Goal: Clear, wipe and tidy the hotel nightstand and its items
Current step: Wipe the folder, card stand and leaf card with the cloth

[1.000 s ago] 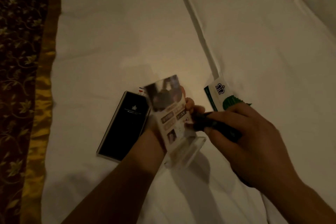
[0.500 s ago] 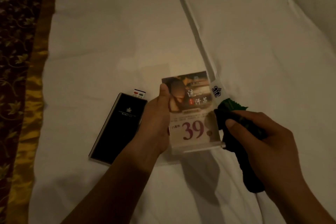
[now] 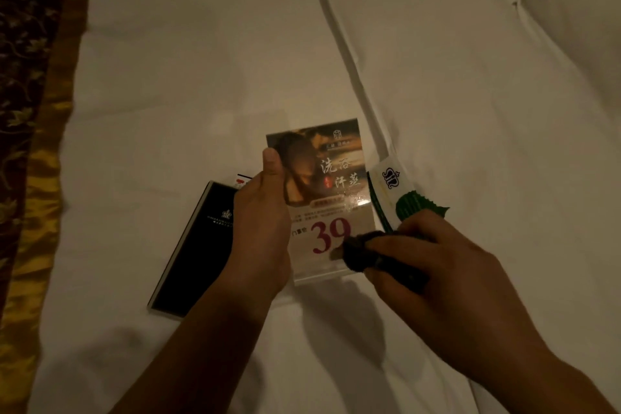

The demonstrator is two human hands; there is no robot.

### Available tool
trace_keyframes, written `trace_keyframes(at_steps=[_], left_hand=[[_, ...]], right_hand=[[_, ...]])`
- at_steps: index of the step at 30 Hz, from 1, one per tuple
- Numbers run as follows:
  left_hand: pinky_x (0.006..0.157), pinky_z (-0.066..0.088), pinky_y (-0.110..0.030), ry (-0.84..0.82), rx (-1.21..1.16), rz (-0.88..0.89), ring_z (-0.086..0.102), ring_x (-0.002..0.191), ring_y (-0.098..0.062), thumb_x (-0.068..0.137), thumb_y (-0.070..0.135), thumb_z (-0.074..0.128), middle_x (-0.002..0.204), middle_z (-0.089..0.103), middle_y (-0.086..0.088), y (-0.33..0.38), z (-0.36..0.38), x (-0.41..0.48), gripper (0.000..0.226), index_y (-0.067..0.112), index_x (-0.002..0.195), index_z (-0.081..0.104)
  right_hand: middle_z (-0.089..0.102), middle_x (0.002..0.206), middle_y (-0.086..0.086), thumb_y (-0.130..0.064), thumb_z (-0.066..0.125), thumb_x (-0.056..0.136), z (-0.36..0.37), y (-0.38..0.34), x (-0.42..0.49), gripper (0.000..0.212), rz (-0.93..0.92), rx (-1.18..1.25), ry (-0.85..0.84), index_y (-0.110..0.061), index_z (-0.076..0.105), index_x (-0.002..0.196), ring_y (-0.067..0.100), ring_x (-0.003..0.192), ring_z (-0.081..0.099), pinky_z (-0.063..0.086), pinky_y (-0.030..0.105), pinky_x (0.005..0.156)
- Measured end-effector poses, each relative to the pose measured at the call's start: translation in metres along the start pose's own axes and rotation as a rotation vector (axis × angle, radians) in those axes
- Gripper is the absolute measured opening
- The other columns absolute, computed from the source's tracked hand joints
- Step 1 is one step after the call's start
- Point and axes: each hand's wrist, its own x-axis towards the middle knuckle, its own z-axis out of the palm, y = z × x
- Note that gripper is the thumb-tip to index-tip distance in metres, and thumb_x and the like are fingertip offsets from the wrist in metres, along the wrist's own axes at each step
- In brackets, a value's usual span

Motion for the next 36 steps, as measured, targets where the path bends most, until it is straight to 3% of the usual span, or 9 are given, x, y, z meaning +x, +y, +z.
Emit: trace_keyframes(at_steps=[7, 13, 18, 20, 23, 26, 28, 31, 36], left_hand=[[0.080, 0.061, -0.043, 0.005, 0.064, -0.024, 0.077, 0.090, -0.024, 0.087, 0.068, 0.035, 0.097, 0.079, -0.007, -0.006, -0.015, 0.003, 0.069, 0.015, 0.108, 0.073], [0.078, 0.060, -0.043, 0.067, 0.265, -0.213, 0.075, 0.088, -0.030, 0.100, 0.061, 0.033, 0.094, 0.079, -0.011, -0.032, -0.036, 0.018, 0.062, 0.015, 0.103, 0.075], [0.091, 0.056, -0.056, 0.102, 0.323, -0.299, 0.074, 0.090, -0.036, 0.101, 0.051, 0.042, 0.094, 0.078, -0.015, -0.049, -0.046, 0.028, 0.050, 0.014, 0.096, 0.075], [0.089, 0.057, -0.057, 0.076, 0.435, -0.223, 0.074, 0.090, -0.034, 0.094, 0.051, 0.049, 0.095, 0.077, -0.011, -0.056, -0.050, 0.027, 0.039, 0.021, 0.094, 0.073], [0.097, 0.051, -0.051, 0.085, 0.822, -0.004, 0.063, 0.109, -0.027, 0.087, 0.049, 0.056, 0.122, 0.064, -0.007, -0.066, -0.052, 0.018, 0.043, 0.023, 0.122, 0.058], [0.096, 0.047, -0.046, 0.148, 1.170, 0.303, 0.052, 0.112, -0.028, 0.086, 0.024, 0.063, 0.121, 0.057, -0.008, -0.078, -0.038, 0.004, 0.034, 0.017, 0.119, 0.061], [0.091, 0.049, -0.038, 0.011, 1.030, 0.256, 0.058, 0.104, -0.022, 0.087, 0.018, 0.064, 0.113, 0.063, -0.004, -0.084, -0.018, -0.006, 0.027, 0.020, 0.113, 0.066], [0.071, 0.046, -0.014, -0.135, 0.663, -0.058, 0.063, 0.091, -0.004, 0.093, 0.028, 0.064, 0.096, 0.065, 0.012, -0.096, 0.022, -0.010, 0.029, 0.025, 0.122, 0.063], [0.090, 0.054, -0.035, -0.132, 0.246, -0.441, 0.066, 0.111, -0.026, 0.096, 0.037, 0.062, 0.131, 0.063, -0.018, -0.116, 0.094, 0.015, 0.061, 0.001, 0.143, 0.047]], right_hand=[[0.053, 0.088, -0.017, -0.046, 0.061, 0.079, 0.000, 0.028, -0.005, 0.027, 0.207, -0.015, 0.087, -0.042, 0.070, 0.104, 0.004, 0.070, 0.057, 0.035, 0.015, 0.051], [0.052, 0.088, -0.022, -0.046, 0.063, 0.078, 0.014, 0.034, -0.017, 0.024, 0.246, 0.051, 0.005, -0.048, 0.069, 0.101, -0.003, 0.068, 0.055, 0.038, 0.016, 0.051], [0.053, 0.090, -0.021, -0.044, 0.066, 0.080, 0.024, 0.041, -0.021, 0.023, 0.265, 0.065, -0.006, -0.049, 0.069, 0.102, 0.001, 0.069, 0.056, 0.041, 0.020, 0.052], [0.053, 0.090, -0.019, -0.042, 0.067, 0.080, 0.025, 0.044, -0.022, 0.024, 0.272, 0.070, -0.015, -0.049, 0.069, 0.102, 0.003, 0.068, 0.057, 0.041, 0.020, 0.052], [0.054, 0.090, -0.019, -0.039, 0.069, 0.080, 0.026, 0.049, -0.022, 0.025, 0.284, 0.076, -0.014, -0.047, 0.070, 0.103, 0.003, 0.069, 0.057, 0.041, 0.020, 0.054], [0.053, 0.089, -0.021, -0.040, 0.068, 0.080, 0.025, 0.055, -0.021, 0.024, 0.292, 0.072, -0.002, -0.046, 0.070, 0.103, 0.000, 0.069, 0.056, 0.037, 0.016, 0.054], [0.052, 0.088, -0.022, -0.040, 0.068, 0.079, 0.023, 0.058, -0.019, 0.024, 0.302, 0.071, 0.009, -0.047, 0.070, 0.102, -0.001, 0.070, 0.055, 0.035, 0.015, 0.054], [0.053, 0.087, -0.023, -0.039, 0.068, 0.078, 0.021, 0.066, -0.019, 0.024, 0.306, 0.078, 0.031, -0.048, 0.069, 0.101, -0.001, 0.071, 0.056, 0.038, 0.017, 0.055], [0.053, 0.086, -0.019, -0.037, 0.070, 0.079, 0.016, 0.080, -0.018, 0.021, 0.322, 0.050, 0.047, -0.043, 0.071, 0.100, 0.001, 0.069, 0.056, 0.039, 0.019, 0.054]])
